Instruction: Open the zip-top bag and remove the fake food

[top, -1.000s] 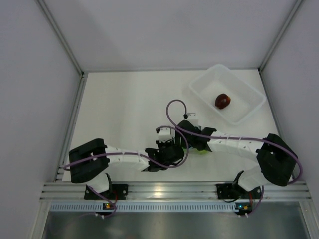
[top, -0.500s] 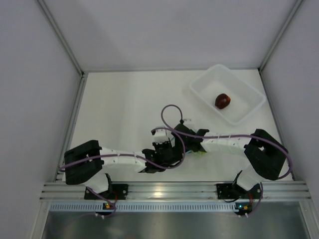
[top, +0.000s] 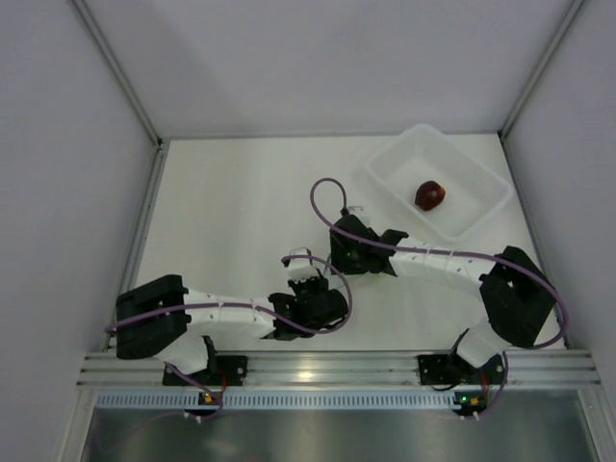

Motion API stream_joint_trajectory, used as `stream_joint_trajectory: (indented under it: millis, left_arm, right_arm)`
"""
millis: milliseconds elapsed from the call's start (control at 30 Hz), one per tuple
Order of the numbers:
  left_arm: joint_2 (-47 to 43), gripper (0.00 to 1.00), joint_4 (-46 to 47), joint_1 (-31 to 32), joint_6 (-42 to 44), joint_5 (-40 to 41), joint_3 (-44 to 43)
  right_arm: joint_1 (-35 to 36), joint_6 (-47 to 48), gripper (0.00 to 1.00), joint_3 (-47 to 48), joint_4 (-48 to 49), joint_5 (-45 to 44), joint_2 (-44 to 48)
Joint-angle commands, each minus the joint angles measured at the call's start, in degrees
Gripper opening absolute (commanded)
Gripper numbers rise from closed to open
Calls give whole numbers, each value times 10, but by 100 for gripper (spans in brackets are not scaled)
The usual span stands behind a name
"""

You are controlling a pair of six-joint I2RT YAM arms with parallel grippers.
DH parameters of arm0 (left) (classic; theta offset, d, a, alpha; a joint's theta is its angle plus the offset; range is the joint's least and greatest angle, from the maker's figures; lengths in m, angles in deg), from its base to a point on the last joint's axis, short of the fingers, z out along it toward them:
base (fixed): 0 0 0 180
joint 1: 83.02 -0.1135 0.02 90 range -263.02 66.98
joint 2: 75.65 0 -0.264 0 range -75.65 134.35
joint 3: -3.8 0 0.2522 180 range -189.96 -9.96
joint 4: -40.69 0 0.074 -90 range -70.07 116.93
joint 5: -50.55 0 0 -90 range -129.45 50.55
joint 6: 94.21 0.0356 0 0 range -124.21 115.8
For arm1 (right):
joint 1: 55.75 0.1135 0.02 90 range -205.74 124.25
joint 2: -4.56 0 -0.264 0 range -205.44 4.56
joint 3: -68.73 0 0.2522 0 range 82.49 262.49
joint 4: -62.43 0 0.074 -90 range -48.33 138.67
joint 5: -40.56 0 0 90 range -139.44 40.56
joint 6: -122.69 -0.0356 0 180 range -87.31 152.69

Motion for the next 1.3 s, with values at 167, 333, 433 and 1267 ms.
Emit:
stream_joint_trajectory:
  millis: [167, 333, 433, 1267]
  left_arm:
    - [-11, 0, -1, 20, -58, 73, 9]
    - [26, 0, 0, 21, -71, 114, 0]
    - [45, 0, -1, 21, -89, 133, 3]
    - [-47, 0, 229, -98, 121, 98, 104]
  right_arm:
    - [-83, 81, 10, 114, -40, 166, 3]
    - [-91, 100, 11, 108, -46, 269, 14]
    - [-100, 97, 10, 95, -49, 279, 47]
    - [-123, 195, 2, 56, -60, 538, 107]
